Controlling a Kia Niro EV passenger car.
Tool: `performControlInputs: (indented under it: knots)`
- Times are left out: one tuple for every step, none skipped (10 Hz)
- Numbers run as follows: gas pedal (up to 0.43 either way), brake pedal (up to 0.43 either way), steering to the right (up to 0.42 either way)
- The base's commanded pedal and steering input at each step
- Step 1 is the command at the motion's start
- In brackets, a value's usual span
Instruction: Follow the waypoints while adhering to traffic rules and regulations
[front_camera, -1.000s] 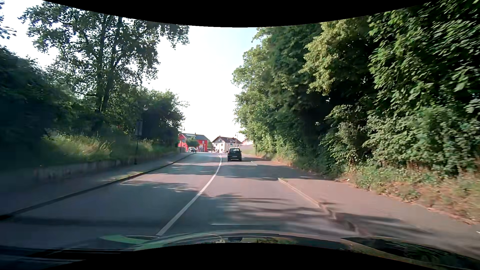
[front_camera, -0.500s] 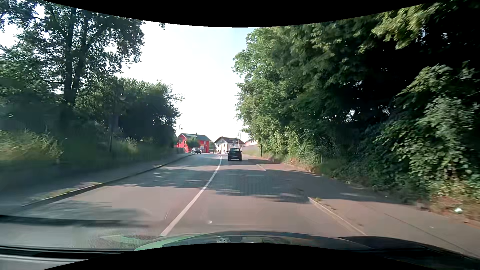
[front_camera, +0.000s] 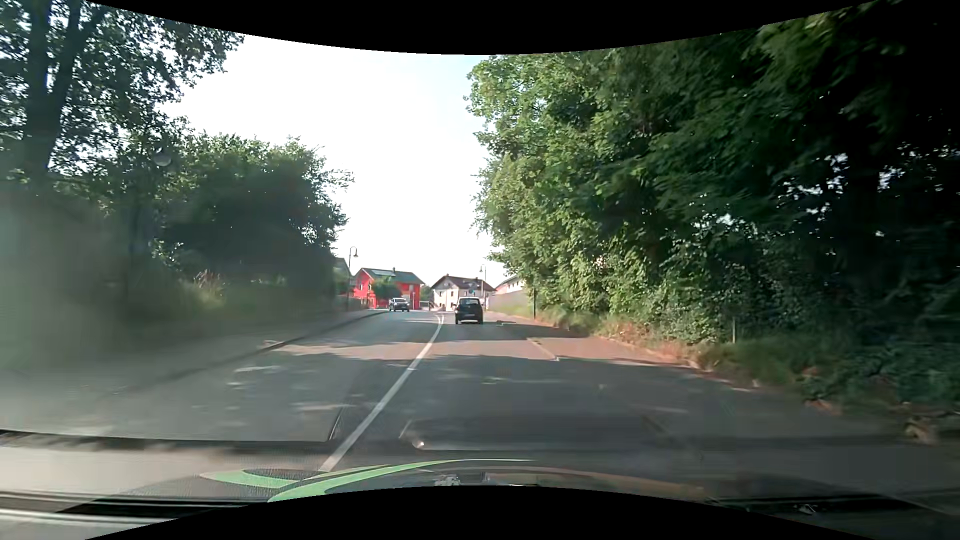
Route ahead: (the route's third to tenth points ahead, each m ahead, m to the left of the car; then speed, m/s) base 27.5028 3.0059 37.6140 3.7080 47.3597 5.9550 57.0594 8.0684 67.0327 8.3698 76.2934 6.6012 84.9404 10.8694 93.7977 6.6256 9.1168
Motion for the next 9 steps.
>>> performControlInputs:
  knots:
    - [0.067, 0.0, -0.007]
    - [0.067, 0.0, -0.008]
    - [0.079, 0.0, -0.007]
    - [0.079, 0.0, -0.007]
    - [0.079, 0.0, -0.007]
    - [0.079, 0.0, -0.008]
    - [0.079, 0.0, -0.008]
    - [0.079, 0.0, -0.008]
    - [0.079, 0.0, -0.008]
